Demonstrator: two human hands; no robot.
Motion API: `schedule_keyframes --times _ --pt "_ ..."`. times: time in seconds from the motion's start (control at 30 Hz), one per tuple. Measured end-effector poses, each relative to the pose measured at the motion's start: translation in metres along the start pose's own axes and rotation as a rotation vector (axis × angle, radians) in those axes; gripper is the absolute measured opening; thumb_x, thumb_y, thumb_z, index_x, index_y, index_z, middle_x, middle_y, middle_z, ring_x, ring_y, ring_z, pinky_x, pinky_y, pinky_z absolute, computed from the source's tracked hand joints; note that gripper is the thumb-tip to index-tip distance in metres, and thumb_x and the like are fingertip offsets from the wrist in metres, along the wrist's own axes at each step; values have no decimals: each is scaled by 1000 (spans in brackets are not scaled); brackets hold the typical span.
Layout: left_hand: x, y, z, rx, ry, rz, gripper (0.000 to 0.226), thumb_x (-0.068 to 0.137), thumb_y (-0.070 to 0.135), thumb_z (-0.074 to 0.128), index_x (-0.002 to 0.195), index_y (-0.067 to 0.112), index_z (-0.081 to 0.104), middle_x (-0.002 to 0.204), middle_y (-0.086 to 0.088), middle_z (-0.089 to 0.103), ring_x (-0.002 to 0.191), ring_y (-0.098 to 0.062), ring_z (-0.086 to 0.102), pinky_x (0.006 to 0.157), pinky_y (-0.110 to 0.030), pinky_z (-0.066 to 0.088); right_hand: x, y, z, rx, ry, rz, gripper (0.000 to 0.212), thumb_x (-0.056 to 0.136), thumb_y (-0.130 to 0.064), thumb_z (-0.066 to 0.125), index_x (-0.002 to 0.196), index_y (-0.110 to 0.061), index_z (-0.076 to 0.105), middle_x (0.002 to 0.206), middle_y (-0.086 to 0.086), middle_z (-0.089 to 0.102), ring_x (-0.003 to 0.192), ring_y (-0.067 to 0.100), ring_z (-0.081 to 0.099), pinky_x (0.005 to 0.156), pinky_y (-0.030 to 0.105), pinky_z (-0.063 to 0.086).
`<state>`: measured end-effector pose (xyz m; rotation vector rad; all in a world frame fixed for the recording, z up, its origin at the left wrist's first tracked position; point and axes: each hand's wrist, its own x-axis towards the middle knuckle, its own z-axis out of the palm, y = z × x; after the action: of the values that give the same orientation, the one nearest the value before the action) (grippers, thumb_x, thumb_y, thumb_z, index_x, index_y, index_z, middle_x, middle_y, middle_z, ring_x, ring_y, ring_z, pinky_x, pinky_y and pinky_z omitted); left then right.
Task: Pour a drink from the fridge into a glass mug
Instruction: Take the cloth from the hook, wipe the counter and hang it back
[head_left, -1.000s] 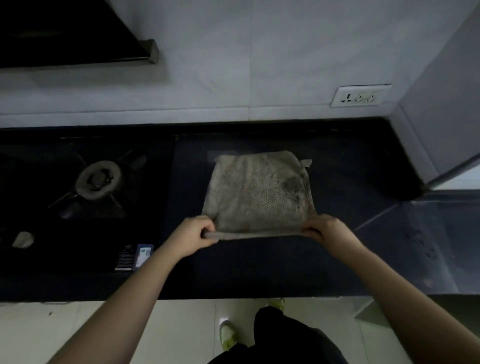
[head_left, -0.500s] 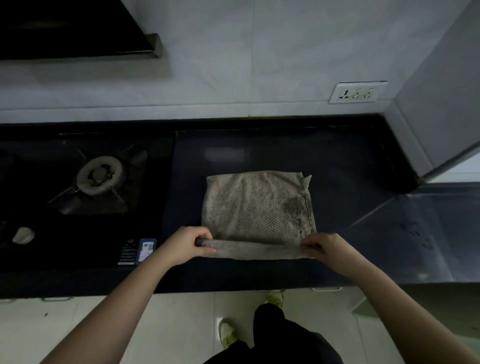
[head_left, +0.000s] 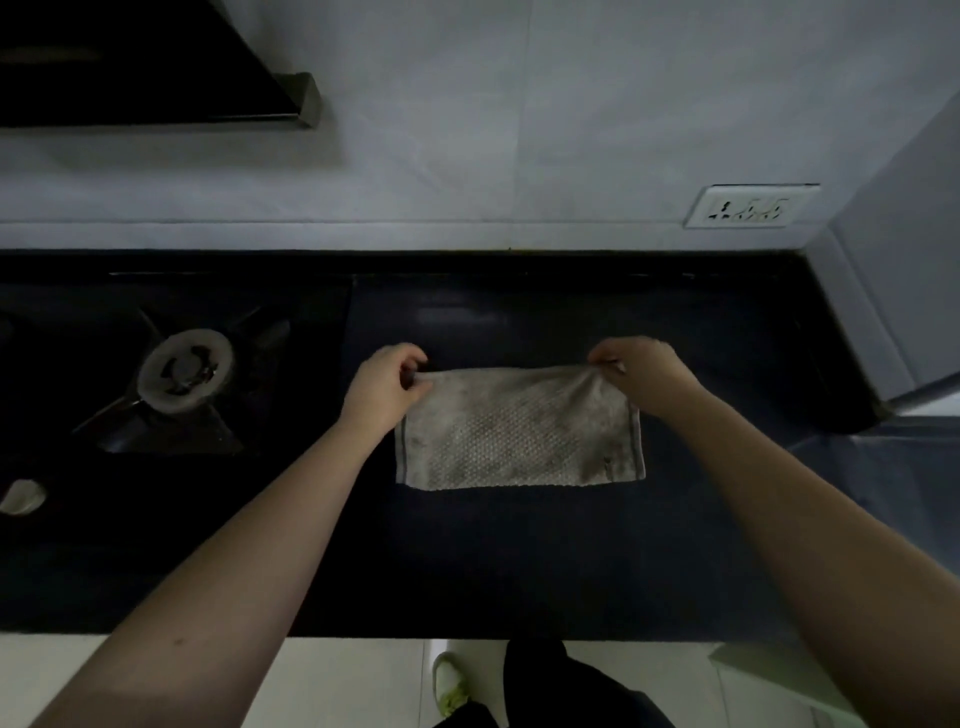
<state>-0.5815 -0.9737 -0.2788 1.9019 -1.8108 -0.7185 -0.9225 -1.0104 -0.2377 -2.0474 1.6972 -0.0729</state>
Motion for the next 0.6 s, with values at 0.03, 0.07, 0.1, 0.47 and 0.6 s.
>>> schedule_keyframes --times 0.03,0.07,0.1,0.47,0.6 --pt "3 0 4 15 54 -18 35 89 24 70 122 17 61 116 -1 59 105 -15 57 87 -27 47 7 1 4 -19 39 20 31 98 -19 49 126 -24 60 127 2 62 115 24 56 102 41 41" --pt "5 0 8 36 97 -19 37 92 24 66 128 15 59 122 -5 58 110 -18 55 93 -32 47 12 2 10 -26 85 36 35 98 -19 48 132 -23 56 131 3 59 119 26 53 102 42 39" --pt "4 0 13 66 118 6 36 95 23 62 129 13 58 125 -7 58 112 -20 55 95 -34 47 13 2 18 -16 122 46 39 97 -19 48 136 -21 53 135 5 56 122 27 51 102 43 38" --pt "-47 -25 90 569 -181 230 64 100 53 19 157 23 20 165 -5 10 152 -25 8 122 -49 11 -28 -22 142 -147 41 -20 63 99 -52 29 154 -30 11 163 2 7 150 23 2 118 50 0" --pt "-50 -30 100 600 -193 200 73 97 65 16 158 27 7 166 -3 -3 153 -23 -5 123 -48 3 -27 -32 162 -257 -28 -17 61 96 -61 11 152 -40 -1 164 3 -8 150 29 -9 112 66 -8"
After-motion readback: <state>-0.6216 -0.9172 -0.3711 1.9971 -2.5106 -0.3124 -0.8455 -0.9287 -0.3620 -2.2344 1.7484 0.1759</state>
